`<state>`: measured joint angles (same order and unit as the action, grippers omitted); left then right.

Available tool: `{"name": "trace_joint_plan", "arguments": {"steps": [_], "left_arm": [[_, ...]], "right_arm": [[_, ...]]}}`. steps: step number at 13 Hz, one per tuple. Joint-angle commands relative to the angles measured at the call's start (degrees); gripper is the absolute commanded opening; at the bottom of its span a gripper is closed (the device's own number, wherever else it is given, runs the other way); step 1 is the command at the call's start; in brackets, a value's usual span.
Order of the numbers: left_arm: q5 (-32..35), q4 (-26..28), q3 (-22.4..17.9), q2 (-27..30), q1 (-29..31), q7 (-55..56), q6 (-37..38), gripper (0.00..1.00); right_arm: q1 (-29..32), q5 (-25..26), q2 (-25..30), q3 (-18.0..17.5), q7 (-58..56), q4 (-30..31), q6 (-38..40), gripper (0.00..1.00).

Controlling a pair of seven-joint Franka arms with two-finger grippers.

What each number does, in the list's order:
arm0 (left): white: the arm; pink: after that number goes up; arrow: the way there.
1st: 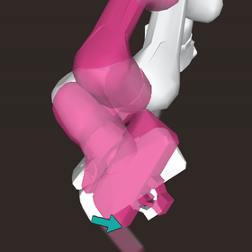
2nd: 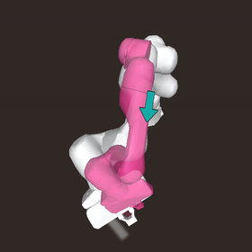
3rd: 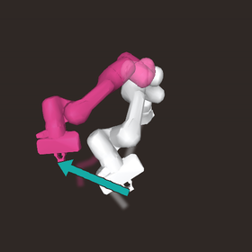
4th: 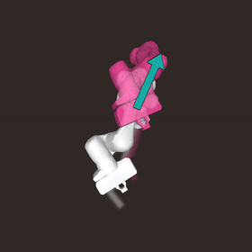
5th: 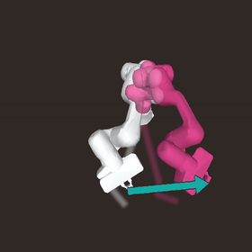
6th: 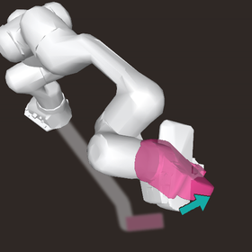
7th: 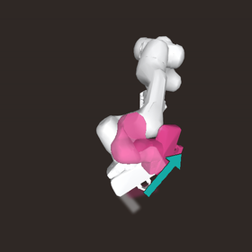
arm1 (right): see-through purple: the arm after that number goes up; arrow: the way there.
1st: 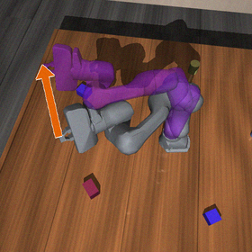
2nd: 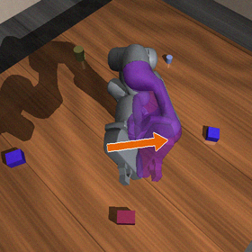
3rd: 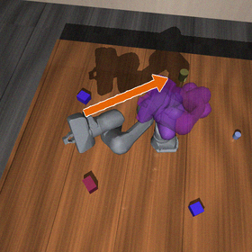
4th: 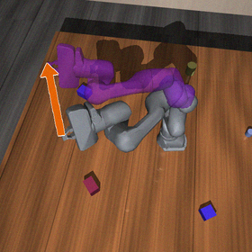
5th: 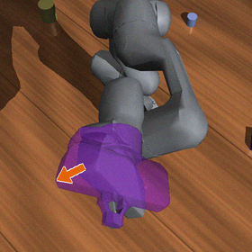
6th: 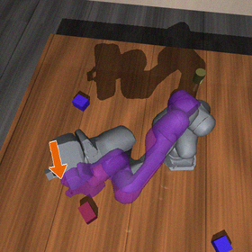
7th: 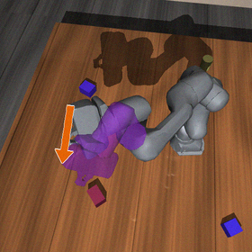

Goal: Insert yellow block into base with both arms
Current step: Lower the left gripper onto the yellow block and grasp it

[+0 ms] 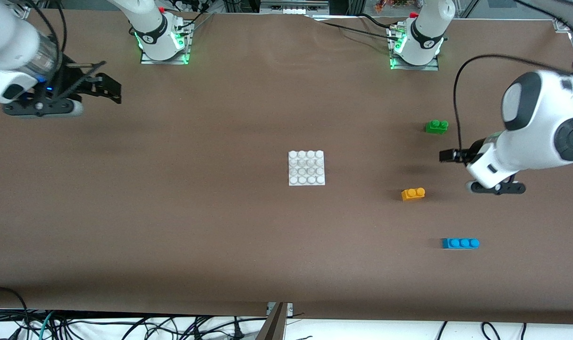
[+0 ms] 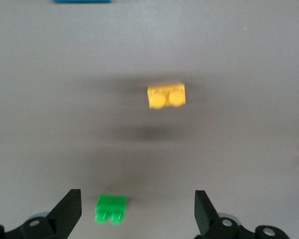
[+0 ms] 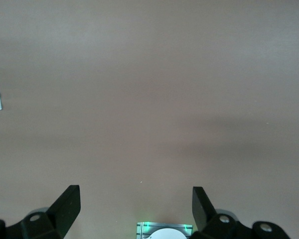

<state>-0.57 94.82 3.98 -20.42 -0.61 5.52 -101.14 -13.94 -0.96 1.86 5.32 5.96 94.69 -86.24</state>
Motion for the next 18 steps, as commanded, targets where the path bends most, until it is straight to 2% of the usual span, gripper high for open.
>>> {"name": "trace_joint_plan", "arguments": {"steps": [1,3,6,9,13,18], "left_arm": [[-0.4,0.3,0.1,-4.1,-1.8,3.2,-7.0,1.00],[0.2,4.4,0.1,-6.9,-2.4,3.4,-16.8,1.00],[1.6,14.3,0.0,-8.5,-3.5,3.7,-33.1,1.00],[3.0,15.0,0.0,-9.7,-4.8,7.3,-34.3,1.00],[9.1,14.7,-0.1,-9.7,-5.5,8.2,-34.3,1.00],[9.1,14.2,-0.2,-10.5,-5.2,7.9,-36.4,1.00]], "right_arm": [[2.4,-0.2,1.5,0.7,-4.0,0.4,-0.5,0.99],[3.1,0.0,1.6,0.7,-3.9,0.6,-0.4,0.99],[3.6,0.2,1.4,1.5,-4.0,0.4,0.1,0.99],[3.4,0.3,1.0,2.2,-3.8,0.4,-0.2,0.99],[3.0,2.8,0.2,2.1,-3.2,0.3,-0.6,0.99],[3.0,3.5,-0.8,2.2,-3.9,-3.2,0.0,0.99]]}}
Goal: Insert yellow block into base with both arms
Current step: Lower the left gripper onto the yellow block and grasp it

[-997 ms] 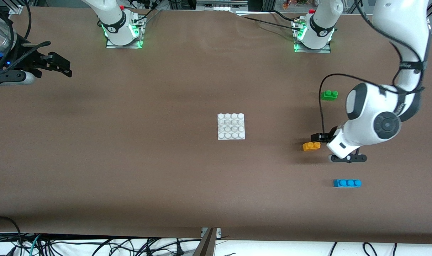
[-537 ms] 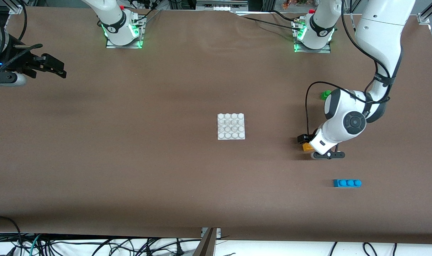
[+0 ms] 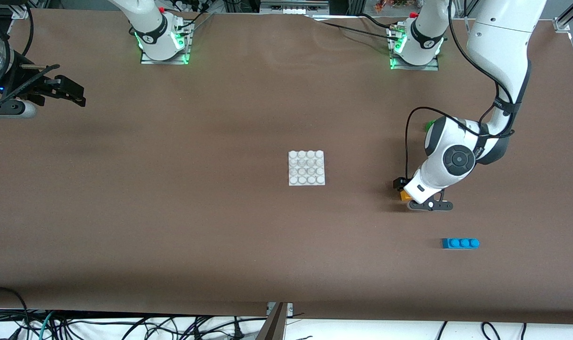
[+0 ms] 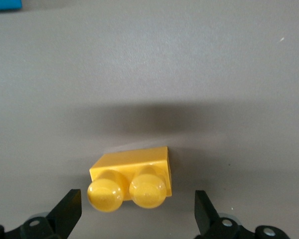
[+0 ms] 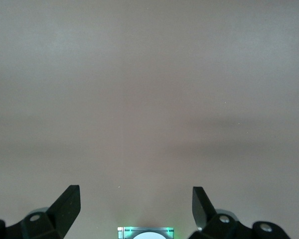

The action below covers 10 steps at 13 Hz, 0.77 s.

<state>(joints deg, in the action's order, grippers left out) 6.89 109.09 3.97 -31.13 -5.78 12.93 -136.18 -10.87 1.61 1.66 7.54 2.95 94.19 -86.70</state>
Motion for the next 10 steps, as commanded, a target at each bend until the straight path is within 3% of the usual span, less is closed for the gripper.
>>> {"name": "trace_joint_plan", "arguments": {"steps": [1,5,8,10], "left_arm": [[1.6,-0.2,-0.2,0.1,0.1,0.5,-1.5,0.99],[1.0,-1.0,-0.2,-0.2,0.5,0.7,-1.6,0.96],[0.8,-1.0,-0.2,-0.6,0.5,1.0,-2.1,0.80],[0.8,-0.9,-0.2,-0.9,0.6,1.0,-2.1,0.77]], "right_arm": [[0.1,0.9,-0.6,0.1,-1.2,-3.4,0.6,0.99],[-0.1,0.8,-0.6,-0.2,-0.8,-3.5,0.6,0.99],[-0.2,0.8,-0.7,-0.2,-0.7,-3.6,0.0,0.99],[-0.1,0.9,-0.9,-0.1,-0.6,-3.6,0.0,0.99]]}}
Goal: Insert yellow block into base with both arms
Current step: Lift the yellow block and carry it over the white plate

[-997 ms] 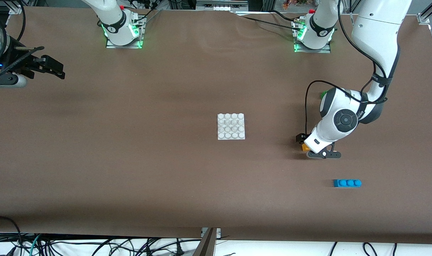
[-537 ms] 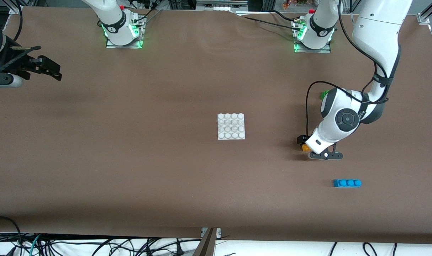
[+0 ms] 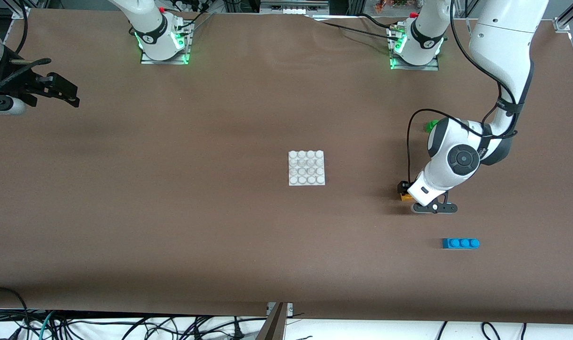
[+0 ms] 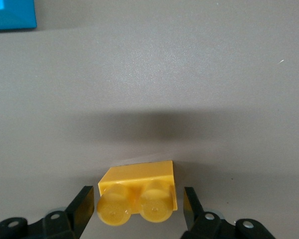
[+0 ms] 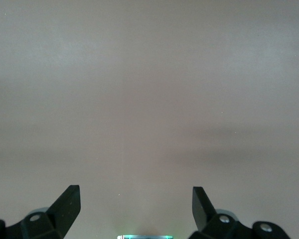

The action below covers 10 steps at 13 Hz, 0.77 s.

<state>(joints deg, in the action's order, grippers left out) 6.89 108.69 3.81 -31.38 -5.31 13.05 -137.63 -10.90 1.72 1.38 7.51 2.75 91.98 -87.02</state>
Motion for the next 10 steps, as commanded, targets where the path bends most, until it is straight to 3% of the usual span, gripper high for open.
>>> {"name": "trace_joint_plan", "arguments": {"steps": [1,3,4,7,10], "left_arm": [[0.8,-0.6,0.0,-0.8,0.1,0.8,-0.7,0.62],[0.8,-0.6,-0.1,-0.6,0.1,0.7,-0.6,0.30],[0.8,-0.7,-0.1,-0.5,0.1,0.6,-0.4,0.20],[0.8,-2.3,0.1,0.9,-0.1,0.8,1.9,0.19],[0.7,-11.7,2.2,1.2,-2.8,1.9,15.9,0.20]], "right_arm": [[0.0,0.8,-0.6,0.1,-0.2,-1.4,0.6,0.99],[0.4,0.6,-0.7,0.2,-0.4,-1.3,1.0,0.99],[0.4,0.5,-0.7,0.2,-0.1,-1.3,0.9,0.99],[0.1,0.7,-0.7,0.1,0.0,-1.3,0.9,0.99],[0.1,0.7,-0.7,0.1,0.0,-1.3,0.8,0.99]]}}
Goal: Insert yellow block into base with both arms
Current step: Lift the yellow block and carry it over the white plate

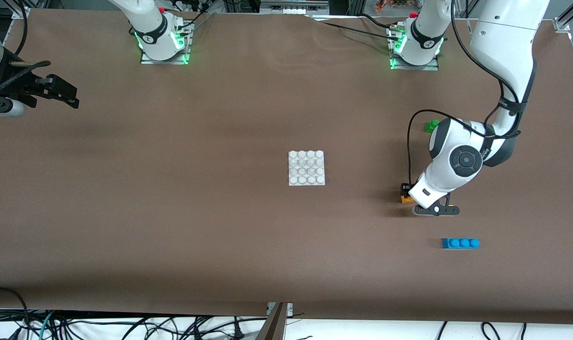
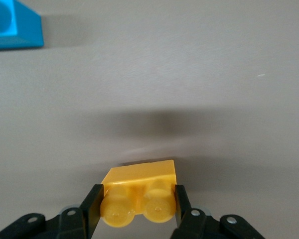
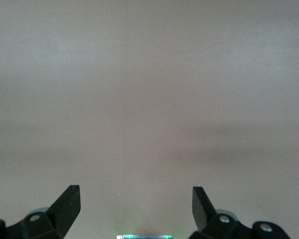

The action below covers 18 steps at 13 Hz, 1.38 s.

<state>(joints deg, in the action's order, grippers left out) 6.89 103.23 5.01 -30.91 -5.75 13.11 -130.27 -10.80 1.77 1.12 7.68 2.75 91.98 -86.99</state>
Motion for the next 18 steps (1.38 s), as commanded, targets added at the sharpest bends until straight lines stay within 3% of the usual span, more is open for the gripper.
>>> {"name": "trace_joint_plan", "arguments": {"steps": [1,6,10,18], "left_arm": [[0.7,-9.4,1.2,0.6,-4.9,3.7,12.5,0.20],[0.6,-14.6,1.1,-1.3,-18.3,13.9,14.0,0.20],[-2.2,-17.4,1.2,-6.6,-26.4,21.5,13.5,0.20],[-5.3,-19.0,1.3,-10.4,-29.2,22.3,11.0,0.22]], "right_arm": [[0.0,0.7,-0.4,-0.1,0.0,-1.3,0.8,0.99],[0.0,0.6,-0.4,0.0,-0.1,-1.3,0.8,0.99],[0.1,0.6,-0.5,0.0,-0.3,-1.3,0.8,0.99],[0.3,0.5,-0.6,0.1,-0.4,-1.3,0.7,0.99]]}}
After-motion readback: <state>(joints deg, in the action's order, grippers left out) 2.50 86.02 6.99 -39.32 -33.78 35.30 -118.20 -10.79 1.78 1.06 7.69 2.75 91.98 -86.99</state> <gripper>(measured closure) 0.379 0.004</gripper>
